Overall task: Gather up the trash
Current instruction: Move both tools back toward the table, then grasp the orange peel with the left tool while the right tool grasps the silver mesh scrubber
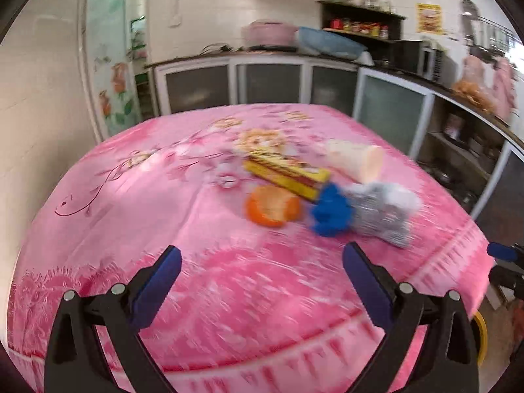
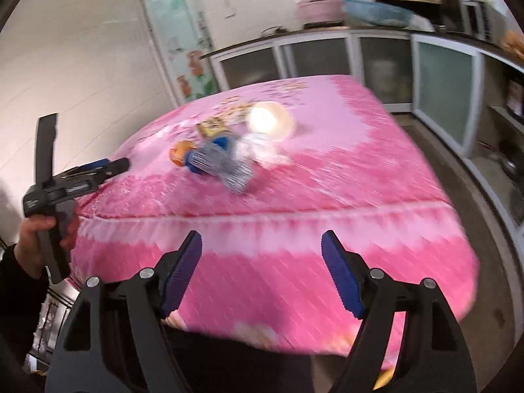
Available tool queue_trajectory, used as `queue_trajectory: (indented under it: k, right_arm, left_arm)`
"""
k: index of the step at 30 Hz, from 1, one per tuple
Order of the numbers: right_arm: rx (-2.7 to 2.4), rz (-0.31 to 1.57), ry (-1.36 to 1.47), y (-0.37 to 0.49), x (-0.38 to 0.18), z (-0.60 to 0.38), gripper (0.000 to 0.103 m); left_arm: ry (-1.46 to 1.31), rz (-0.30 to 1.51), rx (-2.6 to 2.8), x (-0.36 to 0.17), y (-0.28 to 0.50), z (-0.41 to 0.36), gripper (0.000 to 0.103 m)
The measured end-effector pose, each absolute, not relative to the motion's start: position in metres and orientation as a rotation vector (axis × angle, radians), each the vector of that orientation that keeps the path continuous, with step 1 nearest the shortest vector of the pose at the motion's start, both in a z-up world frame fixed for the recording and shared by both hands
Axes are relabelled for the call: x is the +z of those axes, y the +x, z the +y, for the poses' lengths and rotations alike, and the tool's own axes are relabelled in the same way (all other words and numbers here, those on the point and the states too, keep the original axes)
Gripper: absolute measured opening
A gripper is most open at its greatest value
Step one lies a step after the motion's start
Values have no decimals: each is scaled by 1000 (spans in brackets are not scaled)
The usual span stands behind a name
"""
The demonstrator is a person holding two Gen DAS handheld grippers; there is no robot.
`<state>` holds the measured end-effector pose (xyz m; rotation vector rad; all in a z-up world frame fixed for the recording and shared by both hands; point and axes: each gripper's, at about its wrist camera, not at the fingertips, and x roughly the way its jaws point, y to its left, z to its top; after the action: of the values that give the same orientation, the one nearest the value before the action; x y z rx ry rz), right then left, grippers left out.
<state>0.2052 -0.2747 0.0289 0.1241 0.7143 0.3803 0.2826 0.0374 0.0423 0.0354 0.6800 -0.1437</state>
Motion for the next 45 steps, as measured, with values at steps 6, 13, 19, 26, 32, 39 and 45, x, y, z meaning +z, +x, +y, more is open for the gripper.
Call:
queue_trajectory:
  k: [6,13,19,26,32,39,45]
  right_arm:
    - [411,743,87,252,27,-234,66]
    - [396,794,73,279,11,-224,62]
    - [398,822,68,293,2,-215,62]
    - [401,843,74,306,-4,-212,60]
    - [427,871,82,311,-7,-207,53]
    - [433,886,110,315,-8,-206,51]
    - [419,890,69,312,-9,-201,31]
  left_arm:
    - [15,729,-128,31,326,45,95]
    - [62,767,-110,15,358,42,95]
    - [67,800,-138,9,380,35,95]
    - [33,860,-160,-4,409,26,95]
    - [-71,889,-177,-13,416,31,91]
    - [-93,901,-183,-16,419,32,90]
    - [-100,899,-183,-16,418,35,58]
